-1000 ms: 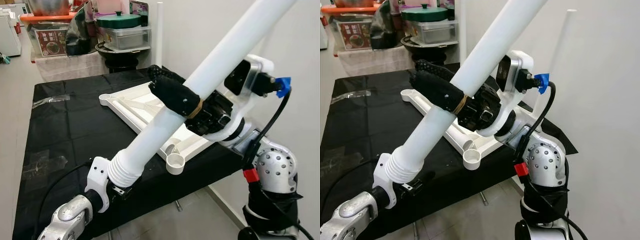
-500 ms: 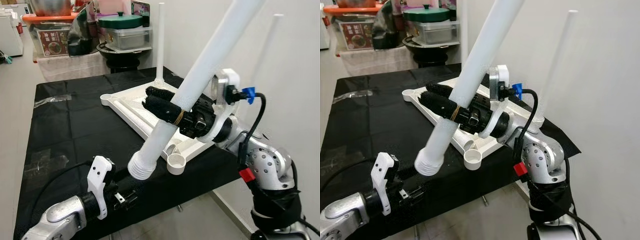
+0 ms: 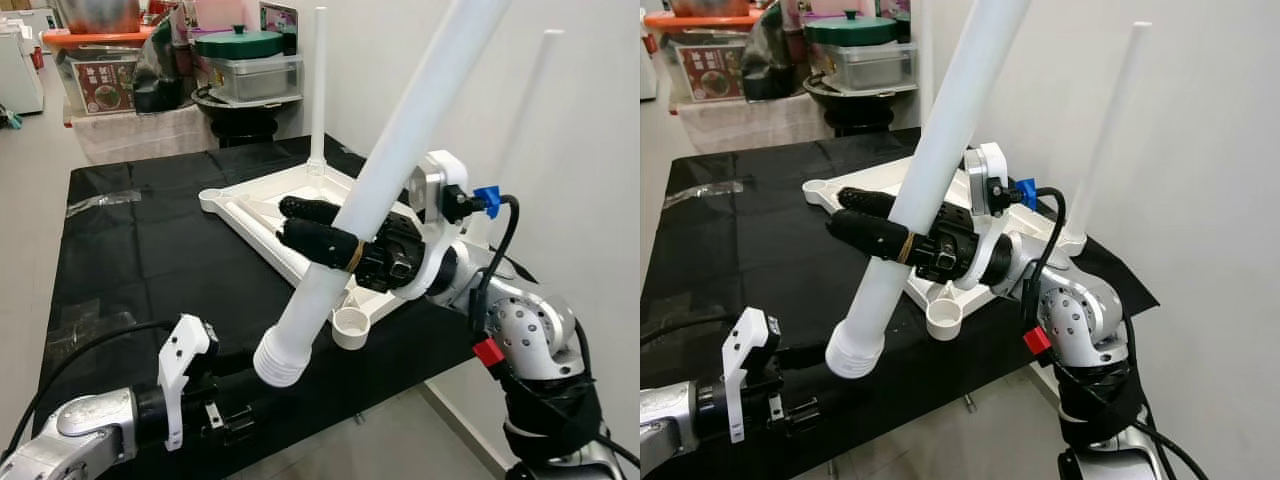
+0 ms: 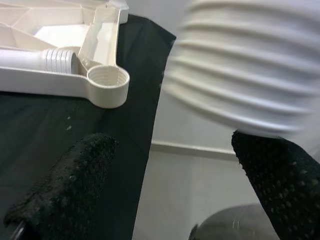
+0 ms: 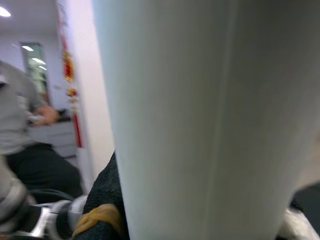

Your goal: Building children table

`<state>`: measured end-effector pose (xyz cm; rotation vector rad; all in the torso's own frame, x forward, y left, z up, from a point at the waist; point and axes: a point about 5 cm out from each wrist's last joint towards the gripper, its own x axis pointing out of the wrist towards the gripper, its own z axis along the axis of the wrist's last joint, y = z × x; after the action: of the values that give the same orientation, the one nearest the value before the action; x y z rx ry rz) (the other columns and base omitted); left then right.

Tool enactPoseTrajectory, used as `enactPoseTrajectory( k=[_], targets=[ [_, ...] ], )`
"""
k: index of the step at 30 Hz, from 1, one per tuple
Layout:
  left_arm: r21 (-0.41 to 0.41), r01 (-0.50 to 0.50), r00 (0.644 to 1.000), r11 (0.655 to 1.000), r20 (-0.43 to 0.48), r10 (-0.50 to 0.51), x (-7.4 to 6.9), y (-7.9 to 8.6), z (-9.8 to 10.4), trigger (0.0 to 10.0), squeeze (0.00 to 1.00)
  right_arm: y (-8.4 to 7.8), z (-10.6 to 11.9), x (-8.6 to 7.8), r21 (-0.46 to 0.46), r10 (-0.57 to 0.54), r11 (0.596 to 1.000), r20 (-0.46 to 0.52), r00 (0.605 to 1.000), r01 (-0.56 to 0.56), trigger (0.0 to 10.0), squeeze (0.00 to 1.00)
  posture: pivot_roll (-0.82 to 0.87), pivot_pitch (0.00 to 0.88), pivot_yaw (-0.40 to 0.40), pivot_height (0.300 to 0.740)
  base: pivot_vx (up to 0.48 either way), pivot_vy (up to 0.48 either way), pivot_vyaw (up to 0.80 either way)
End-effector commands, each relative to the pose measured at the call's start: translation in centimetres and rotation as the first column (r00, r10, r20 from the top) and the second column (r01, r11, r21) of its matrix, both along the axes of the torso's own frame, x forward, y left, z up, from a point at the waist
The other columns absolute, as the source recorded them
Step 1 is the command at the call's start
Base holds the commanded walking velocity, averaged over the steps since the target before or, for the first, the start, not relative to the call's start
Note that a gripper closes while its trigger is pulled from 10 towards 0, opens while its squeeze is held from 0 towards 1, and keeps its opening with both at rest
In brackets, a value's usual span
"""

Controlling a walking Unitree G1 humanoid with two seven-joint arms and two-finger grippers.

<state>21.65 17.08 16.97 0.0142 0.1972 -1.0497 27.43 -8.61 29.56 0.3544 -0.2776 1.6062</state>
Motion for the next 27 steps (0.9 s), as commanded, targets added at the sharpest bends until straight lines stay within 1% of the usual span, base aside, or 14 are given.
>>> enactPoseTrajectory(
  k=[1,3,6,8,12,14,17,18,19,20,21,22,23,27],
  targets=[
    [0.004,0.016,0.999,1.0,-0.033,-0.016,-0.3,0.3,-0.3,10.0,0.0,0.0,0.4,-0.6,0.048,0.064,0.997,-0.01,0.998,-0.064,10.0,0.0,0.1,0.0,-0.031,0.74,0.0,0.0,0.0],
    [0.004,0.016,0.999,1.0,-0.033,-0.016,-0.3,0.3,-0.3,10.0,0.0,0.0,0.4,-0.6,0.048,0.064,0.997,-0.01,0.998,-0.064,10.0,0.0,0.1,0.0,-0.031,0.74,0.0,0.0,0.0],
    [0.005,0.038,0.998,0.999,-0.043,-0.038,-0.5,0.2,-0.3,10.0,0.0,0.4,0.6,-1.2,0.084,0.14,0.987,-0.029,0.99,-0.138,10.0,0.0,0.1,0.0,-0.035,0.74,0.0,0.0,0.0],
    [-0.034,0.074,0.996,0.997,-0.046,-0.076,-0.6,-0.5,0.1,10.0,0.0,1.2,0.1,-1.9,0.085,0.203,0.976,-0.029,0.979,-0.2,10.0,0.0,0.1,0.0,-0.036,0.74,0.0,0.0,0.0],
    [-0.085,0.109,0.992,0.99,-0.057,-0.114,-0.6,-1.3,0.5,10.0,0.0,2.0,-0.4,-2.4,0.075,0.234,0.97,-0.02,0.972,-0.231,10.0,0.0,0.11,0.0,-0.042,0.74,0.0,0.0,0.0],
    [-0.157,0.199,0.973,0.967,-0.082,-0.214,-1.2,-2.8,0.8,10.0,0.0,2.7,-0.4,-2.9,0.093,0.267,0.96,-0.003,0.964,-0.266,10.0,0.0,0.11,0.0,-0.041,0.74,0.0,0.0,0.0],
    [-0.157,0.199,0.973,0.967,-0.082,-0.214,-1.2,-2.8,0.8,10.0,0.0,2.7,-0.4,-2.9,0.093,0.267,0.96,-0.003,0.964,-0.266,10.0,0.0,0.11,0.0,-0.041,0.74,0.0,0.0,0.0],
    [-0.18,0.232,0.964,0.956,-0.089,-0.251,-1.4,-3.3,0.9,10.0,0.0,2.9,-0.3,-3.0,0.103,0.278,0.956,0.001,0.961,-0.276,10.0,0.0,0.11,0.0,-0.041,0.74,0.0,0.0,0.0],
    [-0.18,0.232,0.964,0.956,-0.089,-0.251,-1.4,-3.3,0.9,10.0,0.0,2.9,-0.3,-3.0,0.103,0.278,0.956,0.001,0.961,-0.276,10.0,0.0,0.11,0.0,-0.041,0.74,0.0,0.0,0.0],
    [-0.214,0.276,0.949,0.937,-0.095,-0.301,-1.7,-3.8,1.3,10.0,0.0,3.0,-0.2,-2.9,0.118,0.278,0.954,0.006,0.961,-0.276,10.0,0.0,0.11,0.0,-0.037,0.74,0.0,0.0,0.0],
    [-0.214,0.276,0.949,0.937,-0.095,-0.301,-1.7,-3.8,1.3,10.0,0.0,3.0,-0.2,-2.9,0.118,0.278,0.954,0.006,0.961,-0.276,10.0,0.0,0.11,0.0,-0.037,0.74,0.0,0.0,0.0],
    [-0.244,0.311,0.933,0.918,-0.103,-0.344,-1.9,-4.0,1.7,10.0,0.0,3.0,0.0,-2.8,0.133,0.277,0.952,0.006,0.961,-0.275,10.0,0.0,0.11,0.0,-0.037,0.74,0.0,0.0,0.0],
    [-0.241,0.345,0.919,0.907,-0.111,-0.379,-2.2,-4.0,1.9,10.0,0.0,3.0,0.1,-2.7,0.15,0.279,0.949,0.003,0.96,-0.276,10.0,0.0,0.11,0.0,-0.03,0.74,0.0,0.0,0.0],
    [-0.222,0.376,0.904,0.9,-0.126,-0.409,-2.4,-3.7,1.9,10.0,0.0,3.0,0.1,-2.7,0.167,0.287,0.945,-0.003,0.958,-0.282,10.0,0.0,0.11,0.0,-0.028,0.74,0.0,0.0,0.0]
  ],
)
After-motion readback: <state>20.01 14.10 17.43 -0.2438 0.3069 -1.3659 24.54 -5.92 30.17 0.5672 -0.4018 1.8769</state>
